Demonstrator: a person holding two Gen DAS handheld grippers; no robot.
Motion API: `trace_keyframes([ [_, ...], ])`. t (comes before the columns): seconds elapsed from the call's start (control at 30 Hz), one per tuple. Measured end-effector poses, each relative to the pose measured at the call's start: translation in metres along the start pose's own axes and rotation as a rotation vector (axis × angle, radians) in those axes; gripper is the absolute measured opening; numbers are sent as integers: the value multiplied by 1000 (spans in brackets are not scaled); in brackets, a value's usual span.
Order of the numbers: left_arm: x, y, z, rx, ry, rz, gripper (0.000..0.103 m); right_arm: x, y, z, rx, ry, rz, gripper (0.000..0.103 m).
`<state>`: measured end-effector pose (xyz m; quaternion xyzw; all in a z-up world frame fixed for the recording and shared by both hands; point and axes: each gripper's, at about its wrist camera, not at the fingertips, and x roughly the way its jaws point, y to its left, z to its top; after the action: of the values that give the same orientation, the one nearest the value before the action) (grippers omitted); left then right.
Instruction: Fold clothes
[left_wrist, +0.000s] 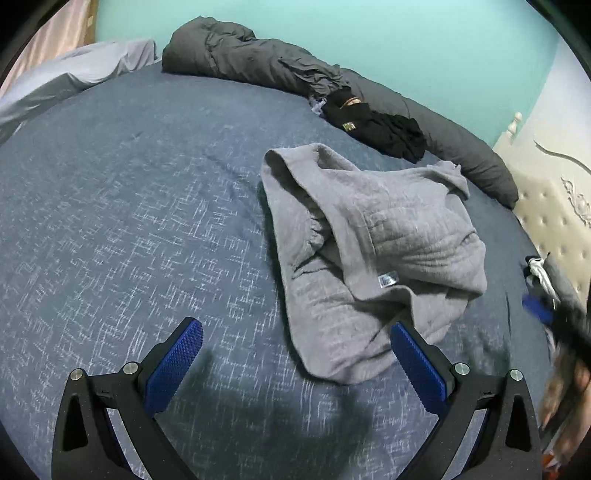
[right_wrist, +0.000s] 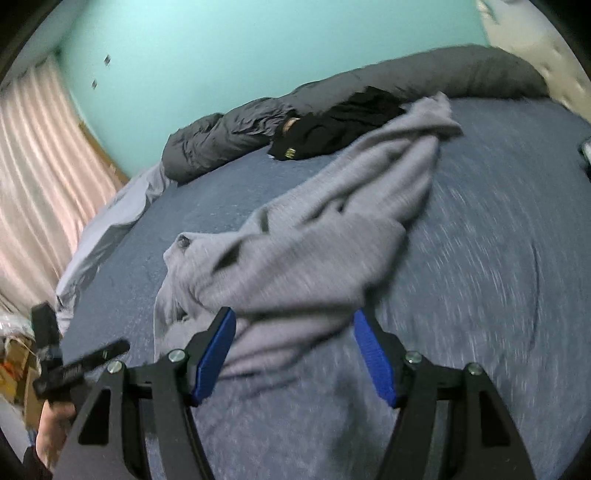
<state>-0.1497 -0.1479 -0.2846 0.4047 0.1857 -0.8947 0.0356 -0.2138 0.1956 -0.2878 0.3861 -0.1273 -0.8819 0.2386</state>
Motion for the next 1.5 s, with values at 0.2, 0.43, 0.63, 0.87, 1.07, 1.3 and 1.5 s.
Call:
trace_keyframes([
  [0.2,17,-18,-3,37,43,-30,103,-16,-25,-36,51,-33,18,68],
  [0.43,35,-63,-13,151,85,-84,83,-17,-43,-50,108,-56,64,68],
  [0.63,48,-82,-20,219,121,-104,69,-18,-60,-52,140,-73,34,68],
  [0.87,60,-81,-26,250,151,-107,33,-15,-69,-53,166,-63,30,68],
  [1.07,55,-70,-32,243,145,-120,26,-9,-71,-56,177,-51,13,68],
  [1.3,35,-53,-31,247,121,-141,8,-6,-71,-57,171,-45,-5,68],
  [1.5,27,-37,-31,225,116,-151,6,-4,-71,-59,182,-43,-15,68],
])
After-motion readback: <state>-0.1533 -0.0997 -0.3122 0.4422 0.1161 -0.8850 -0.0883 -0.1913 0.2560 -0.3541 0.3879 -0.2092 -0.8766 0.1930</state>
